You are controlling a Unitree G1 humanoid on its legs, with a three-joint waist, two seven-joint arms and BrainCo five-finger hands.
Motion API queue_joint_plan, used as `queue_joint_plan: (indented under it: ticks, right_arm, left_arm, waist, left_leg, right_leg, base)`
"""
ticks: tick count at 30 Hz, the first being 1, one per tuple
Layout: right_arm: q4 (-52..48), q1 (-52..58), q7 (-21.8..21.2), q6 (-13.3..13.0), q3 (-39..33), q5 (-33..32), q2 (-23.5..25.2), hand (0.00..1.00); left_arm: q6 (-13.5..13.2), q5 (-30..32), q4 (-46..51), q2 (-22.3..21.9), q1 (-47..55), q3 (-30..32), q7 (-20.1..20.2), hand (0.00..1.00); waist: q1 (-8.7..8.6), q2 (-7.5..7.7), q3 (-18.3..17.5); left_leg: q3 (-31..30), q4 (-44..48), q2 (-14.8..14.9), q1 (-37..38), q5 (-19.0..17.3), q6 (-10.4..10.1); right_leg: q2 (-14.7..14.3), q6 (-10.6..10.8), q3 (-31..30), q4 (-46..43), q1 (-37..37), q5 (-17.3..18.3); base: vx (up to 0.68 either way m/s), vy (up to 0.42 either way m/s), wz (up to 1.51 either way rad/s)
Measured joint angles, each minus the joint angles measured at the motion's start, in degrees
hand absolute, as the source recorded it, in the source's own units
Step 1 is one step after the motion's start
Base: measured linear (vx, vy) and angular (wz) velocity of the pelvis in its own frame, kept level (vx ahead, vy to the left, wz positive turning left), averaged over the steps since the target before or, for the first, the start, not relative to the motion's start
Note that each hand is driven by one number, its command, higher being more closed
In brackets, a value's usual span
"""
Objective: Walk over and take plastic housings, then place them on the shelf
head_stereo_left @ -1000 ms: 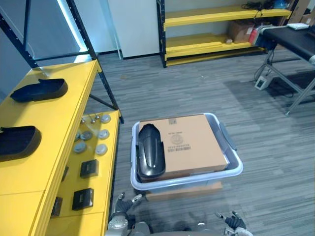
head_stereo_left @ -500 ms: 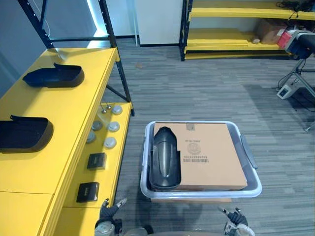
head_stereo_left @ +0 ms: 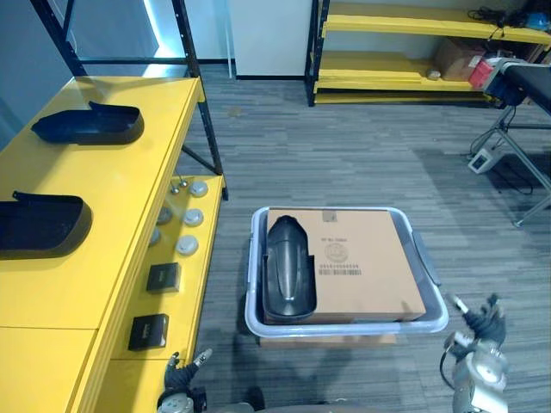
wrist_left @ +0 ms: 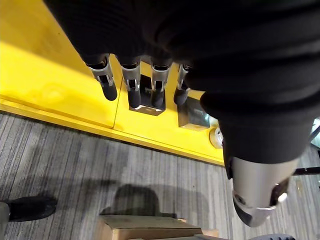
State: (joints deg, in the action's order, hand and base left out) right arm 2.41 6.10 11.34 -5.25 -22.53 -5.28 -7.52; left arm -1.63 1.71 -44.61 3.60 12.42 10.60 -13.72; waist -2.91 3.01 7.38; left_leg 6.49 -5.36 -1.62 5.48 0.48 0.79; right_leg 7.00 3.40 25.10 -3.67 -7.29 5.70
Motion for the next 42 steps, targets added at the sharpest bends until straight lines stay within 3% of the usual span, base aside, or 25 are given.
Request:
queue_joint_plan:
  ticks: [5, 8, 13, 18, 27, 28, 33, 37, 42]
  right_arm:
    - [-3.42, -3.57, -2.85, -1.05, 15.97, 4.28, -0.73, 0.0]
    - [-0.05, -6.66, -4.03, -0.59, 19.8, 8.36, 0.48, 0.0]
    - [7.32, -8.75, -3.91, 2.27, 20.85, 15.52, 3.0, 0.0]
    - [15.43, -11.13, -3.25, 6.09, 20.58, 22.28, 6.21, 0.0]
    - [20.03, -11.85, 1.91, 11.5, 15.0, 30.79, 9.17, 0.0]
    - [21.25, -12.24, 2.92, 12.28, 14.11, 31.56, 9.31, 1.0]
    - [26.11, -14.54, 6.12, 14.9, 12.32, 34.26, 9.48, 1.0]
    - [28.49, -17.71, 6.12, 14.91, 11.81, 34.42, 9.36, 1.0]
    - [31.08, -19.44, 5.81, 14.48, 11.84, 31.97, 9.33, 1.0]
  left_arm:
    - [-0.37, 0.02, 0.02, -0.03, -0.15, -1.75, 0.11, 0.0]
    - [-0.89, 0.02, 0.15, -0.01, -0.73, -2.31, 0.11, 0.0]
    - [-1.07, 0.09, 1.39, 0.07, -1.28, -3.34, 0.03, 0.0]
    - [-1.06, 0.24, 2.31, 0.05, -1.82, -4.7, -0.1, 0.0]
    - [-0.93, 0.72, 2.46, -0.04, -4.42, -6.65, -0.64, 0.0]
    - [-0.88, 0.75, 2.5, -0.03, -4.75, -6.72, -0.82, 0.0]
    - [-0.7, 0.78, 2.52, 0.04, -4.79, -8.88, -1.45, 0.0]
    - [-0.69, 0.74, 2.5, 0.04, -4.93, -8.98, -1.45, 0.0]
    - [-0.69, 0.65, 2.5, 0.05, -5.08, -8.99, -1.45, 0.0]
  waist:
    - [0.81, -0.06, -0.4]
    - [2.24, -0.06, -0.41]
    - [3.96, 0.25, -0.36]
    - [3.97, 1.0, 0.83]
    - [3.96, 0.59, 3.14]
    - [3.96, 0.54, 3.42]
    - [4.03, 0.04, 4.34]
    - [4.05, -0.05, 4.53]
    - [4.0, -0.16, 4.61]
  left_leg:
    - [-1.29, 0.02, -0.08, -3.23, 0.83, 0.44]
    - [-2.58, 0.08, -0.48, -4.44, 1.46, 0.96]
    - [-5.64, 0.74, -1.14, -5.68, 1.5, 1.01]
    - [-7.83, 2.37, -1.34, -6.65, 1.49, 0.99]
    - [-8.58, 2.41, -1.42, -7.56, 1.45, 0.92]
    - [-8.99, 2.41, -1.43, -7.62, 1.46, 0.89]
    - [-9.61, 2.17, -1.53, -8.22, 1.85, 0.3]
    - [-9.72, 1.22, -1.4, -9.0, 3.04, -1.2]
    - [-10.79, 0.03, -1.38, -9.19, 4.26, -0.93]
  right_leg:
    - [-0.06, 0.02, 0.79, -0.06, 3.14, -0.07]
    - [0.0, -0.01, 2.01, 0.43, 3.44, -0.1]
    - [0.06, 0.0, 3.99, 1.93, 2.22, -0.11]
    - [0.2, -0.04, 4.57, 1.86, 1.1, -0.14]
    - [0.24, 0.0, 4.95, 1.8, 1.64, -0.13]
    - [0.24, 0.01, 5.08, 1.8, 1.62, -0.12]
    - [0.33, 0.14, 5.94, 1.8, 1.95, -0.05]
    - [0.25, 0.29, 6.22, 1.77, 2.97, 0.05]
    - [0.1, 0.41, 6.95, 1.77, 3.36, 0.13]
  base:
    - [0.04, 0.002, 0.09]
    - [0.11, 0.001, 0.27]
    - [0.11, -0.003, 0.39]
    - [0.05, -0.008, 0.32]
    - [-0.02, 0.001, 0.05]
    - [-0.05, 0.008, 0.08]
    - [-0.06, 0.006, 0.07]
    - [-0.06, -0.004, 0.03]
    - [-0.03, 0.0, 0.07]
